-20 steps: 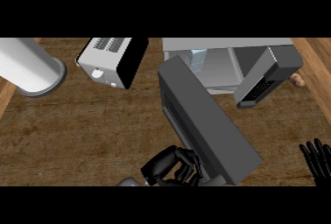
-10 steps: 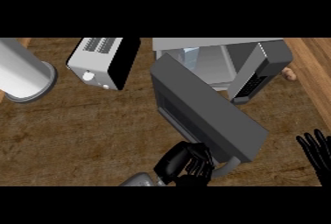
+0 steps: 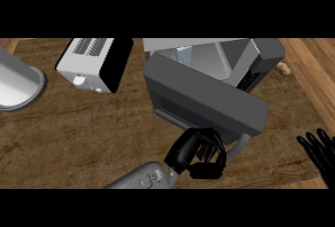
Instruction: Pick up the milk, place it into the microwave and close the microwave
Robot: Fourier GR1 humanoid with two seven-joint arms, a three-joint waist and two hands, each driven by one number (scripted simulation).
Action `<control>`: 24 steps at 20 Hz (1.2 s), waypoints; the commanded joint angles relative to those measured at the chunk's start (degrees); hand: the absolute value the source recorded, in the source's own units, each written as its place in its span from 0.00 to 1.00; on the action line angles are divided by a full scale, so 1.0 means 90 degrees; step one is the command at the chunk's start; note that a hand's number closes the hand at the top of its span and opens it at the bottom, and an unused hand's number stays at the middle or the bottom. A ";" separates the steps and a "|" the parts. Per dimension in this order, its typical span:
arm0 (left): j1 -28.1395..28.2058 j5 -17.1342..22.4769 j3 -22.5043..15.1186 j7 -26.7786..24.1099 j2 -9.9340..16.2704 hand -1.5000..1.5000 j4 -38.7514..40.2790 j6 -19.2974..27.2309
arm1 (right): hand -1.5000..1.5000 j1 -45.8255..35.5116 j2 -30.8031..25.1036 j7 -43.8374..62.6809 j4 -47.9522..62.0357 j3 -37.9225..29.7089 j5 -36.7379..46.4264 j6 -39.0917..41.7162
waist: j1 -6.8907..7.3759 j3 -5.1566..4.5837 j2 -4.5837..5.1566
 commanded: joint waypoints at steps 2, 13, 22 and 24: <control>-0.0595 0.0621 0.0076 -0.0172 -0.0088 1.00 0.0093 0.0631 | 0.00 -0.0019 -0.0077 0.0254 -0.0263 0.0079 -0.0237 0.0017 | -0.0153 0.0004 0.0050; -0.1933 0.1557 0.0609 -0.0301 -0.0092 1.00 0.1190 0.0943 | 0.00 -0.0109 -0.0249 0.0704 -0.0709 0.0008 -0.0704 -0.0192 | -0.0414 0.0016 0.0170; -0.2340 0.2379 0.1035 -0.0800 -0.0092 1.00 0.1924 0.0767 | 0.00 -0.0202 -0.0487 0.1035 -0.0925 -0.0117 -0.1047 -0.0295 | -0.0558 0.0012 0.0283; -0.2414 0.2566 0.1188 -0.0955 -0.0092 1.00 0.2038 0.0678 | 0.00 -0.0308 -0.0566 0.1114 -0.0910 -0.0235 -0.1202 -0.0372 | -0.0485 0.0007 0.0299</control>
